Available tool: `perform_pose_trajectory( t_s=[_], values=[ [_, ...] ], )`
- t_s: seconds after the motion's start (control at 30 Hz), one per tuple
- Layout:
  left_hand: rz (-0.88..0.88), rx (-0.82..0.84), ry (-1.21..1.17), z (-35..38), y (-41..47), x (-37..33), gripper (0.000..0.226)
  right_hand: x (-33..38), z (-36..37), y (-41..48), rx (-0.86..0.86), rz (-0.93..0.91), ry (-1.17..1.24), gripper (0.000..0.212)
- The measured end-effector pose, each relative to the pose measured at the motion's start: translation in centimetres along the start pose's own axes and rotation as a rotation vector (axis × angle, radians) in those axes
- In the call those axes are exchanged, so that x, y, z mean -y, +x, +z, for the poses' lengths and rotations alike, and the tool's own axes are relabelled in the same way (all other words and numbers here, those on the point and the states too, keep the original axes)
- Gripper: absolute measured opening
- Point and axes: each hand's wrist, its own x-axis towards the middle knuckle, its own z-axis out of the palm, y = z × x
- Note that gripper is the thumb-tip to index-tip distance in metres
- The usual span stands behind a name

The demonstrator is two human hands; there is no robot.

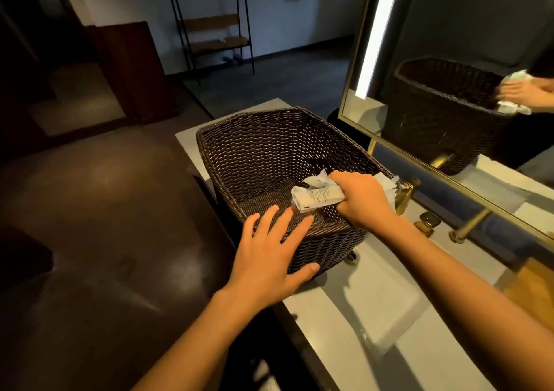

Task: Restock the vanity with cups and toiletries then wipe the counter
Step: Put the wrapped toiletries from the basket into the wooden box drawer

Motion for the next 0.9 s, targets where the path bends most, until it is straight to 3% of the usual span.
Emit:
perform_pose_trajectory(
  t_s=[0.2,0.4,0.47,0.6,0.9],
  values=[
    [0.015,0.013,-0.01,-0.3,-0.1,0.1,0.079,0.8,-0.1,-0.6,-0.039,0.084,-0.057,0.022],
    [0.031,0.032,-0.026,-0.6,-0.3,0.3,0.07,1.7,-0.8,-4.0,-0.276,-0.003,-0.097,0.025],
    [0.038,0.016,-0.012,-0.3,-0.3,0.3,0.072,2.0,-0.7,-6.1,-0.282,0.011,-0.084,0.023],
    [0.059,-0.012,0.025,0.2,-0.7,0.3,0.087,2.1,-0.9,-11.7,-0.258,0.182,-0.036,0.019],
    [0.13,-0.005,0.011,-0.1,-0.5,-1.6,0.088,-3.3,-2.4,-22.9,-0.063,0.621,0.094,0.032]
  ],
)
